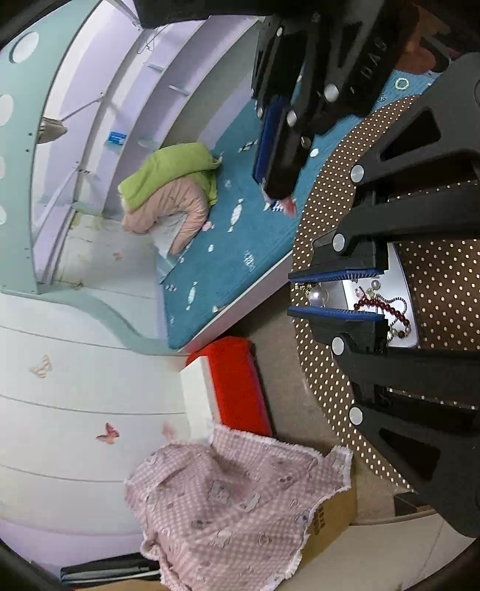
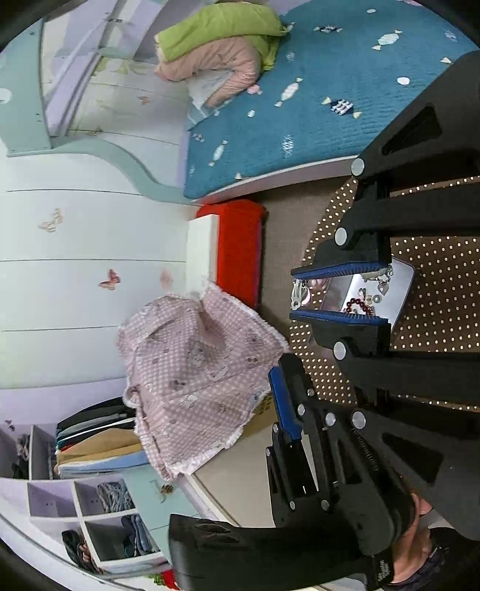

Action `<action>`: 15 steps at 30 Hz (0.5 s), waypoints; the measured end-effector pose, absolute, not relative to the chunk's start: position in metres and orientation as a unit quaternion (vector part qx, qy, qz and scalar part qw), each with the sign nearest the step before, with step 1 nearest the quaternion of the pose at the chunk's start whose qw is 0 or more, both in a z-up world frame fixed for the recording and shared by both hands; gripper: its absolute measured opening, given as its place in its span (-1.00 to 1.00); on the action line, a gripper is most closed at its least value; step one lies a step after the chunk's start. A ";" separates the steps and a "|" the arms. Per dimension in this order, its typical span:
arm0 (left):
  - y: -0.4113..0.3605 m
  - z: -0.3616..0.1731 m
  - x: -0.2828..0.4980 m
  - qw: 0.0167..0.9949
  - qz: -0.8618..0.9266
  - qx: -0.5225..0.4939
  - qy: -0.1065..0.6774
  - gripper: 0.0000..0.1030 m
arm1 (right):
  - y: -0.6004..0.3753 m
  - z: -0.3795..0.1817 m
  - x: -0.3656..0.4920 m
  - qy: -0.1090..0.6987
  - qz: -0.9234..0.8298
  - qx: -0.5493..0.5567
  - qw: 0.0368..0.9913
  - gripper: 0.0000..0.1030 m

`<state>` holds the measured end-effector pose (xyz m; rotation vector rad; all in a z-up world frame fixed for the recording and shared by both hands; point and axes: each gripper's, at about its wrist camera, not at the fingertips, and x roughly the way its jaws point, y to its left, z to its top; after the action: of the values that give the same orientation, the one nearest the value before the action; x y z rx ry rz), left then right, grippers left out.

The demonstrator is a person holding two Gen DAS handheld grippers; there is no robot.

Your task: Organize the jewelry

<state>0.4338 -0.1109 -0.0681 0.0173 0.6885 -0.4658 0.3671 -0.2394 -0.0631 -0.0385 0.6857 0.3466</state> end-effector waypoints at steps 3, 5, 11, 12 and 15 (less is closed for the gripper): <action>-0.116 -0.081 0.444 0.912 -0.220 0.014 0.345 -0.73 | -0.240 -0.075 0.378 0.349 0.169 -0.009 0.922 -0.68; -0.117 -0.088 0.447 0.912 -0.213 0.017 0.350 -0.59 | -0.243 -0.084 0.384 0.359 0.169 0.002 0.918 -0.68; -0.094 -0.097 0.452 0.922 -0.165 -0.006 0.351 0.67 | -0.258 -0.092 0.390 0.367 0.151 0.038 0.917 -0.03; -0.086 -0.096 0.451 0.924 -0.157 -0.015 0.347 0.78 | -0.261 -0.091 0.389 0.364 0.150 0.043 0.918 0.27; -0.073 -0.092 0.445 0.929 -0.142 -0.017 0.342 0.84 | -0.268 -0.088 0.383 0.351 0.145 0.060 0.923 0.80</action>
<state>0.4448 -0.0733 -0.0920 -0.0348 0.7010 -0.2906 0.3831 -0.2678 -0.0877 0.1235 0.7210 0.2973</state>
